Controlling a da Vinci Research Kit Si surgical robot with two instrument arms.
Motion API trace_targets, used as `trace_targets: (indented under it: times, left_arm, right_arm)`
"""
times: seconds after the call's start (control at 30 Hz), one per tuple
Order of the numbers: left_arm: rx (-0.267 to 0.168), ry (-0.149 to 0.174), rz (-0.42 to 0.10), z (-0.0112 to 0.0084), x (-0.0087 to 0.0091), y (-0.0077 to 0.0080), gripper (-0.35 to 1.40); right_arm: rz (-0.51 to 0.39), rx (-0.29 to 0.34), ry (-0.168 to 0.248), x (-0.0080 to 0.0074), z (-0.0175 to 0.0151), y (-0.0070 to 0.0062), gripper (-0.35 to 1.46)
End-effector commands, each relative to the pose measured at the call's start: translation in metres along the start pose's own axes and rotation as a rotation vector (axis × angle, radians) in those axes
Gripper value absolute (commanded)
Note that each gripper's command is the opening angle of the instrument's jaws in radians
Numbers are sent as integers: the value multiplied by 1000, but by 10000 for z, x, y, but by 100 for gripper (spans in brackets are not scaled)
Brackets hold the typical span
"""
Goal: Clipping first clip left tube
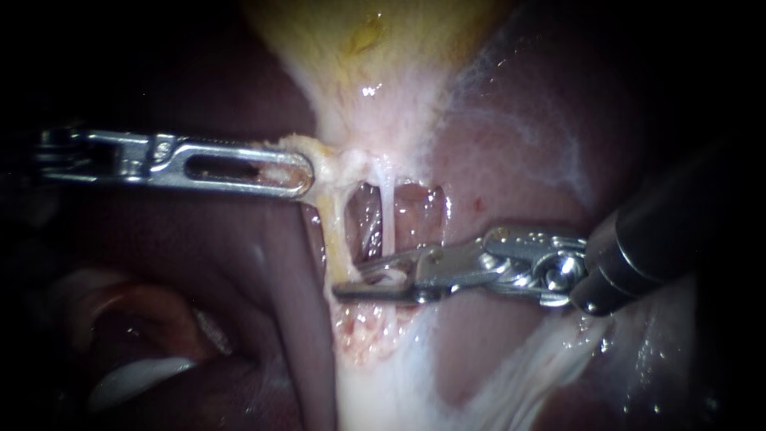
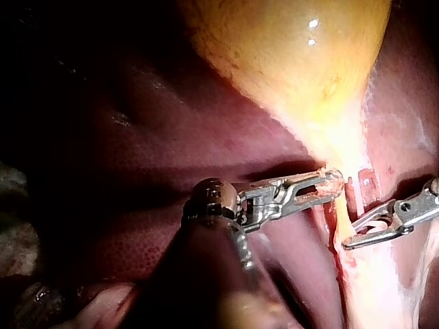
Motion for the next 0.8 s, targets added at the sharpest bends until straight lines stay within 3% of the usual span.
trace_targets:
  times: [0.03, 0.27, 0.37, 0.43, 0.53, 0.8]
  left_arm:
    - [0, 0, 0, 0, 0, 0, -35]
    - [0, 0, 0, 0, 0, 0, -35]
    - [0, 0, 0, 0, 0, 0, -35]
    - [0, 0, 0, 0, 0, 0, -35]
    - [0, 0, 0, 0, 0, 0, -35]
    - [0, 0, 0, 0, 0, -1, -35]
  right_arm:
    - [0, -1, 0, 0, 0, 0, -18]
    - [0, -1, 0, 0, 0, 0, -13]
    - [-13, 2, 23, 1, 2, 1, 31]
    - [-15, 12, 79, 3, 5, 2, 45]
    - [-16, 13, 112, 5, 9, 3, 50]
    - [-19, 13, 115, 3, 11, 2, 50]
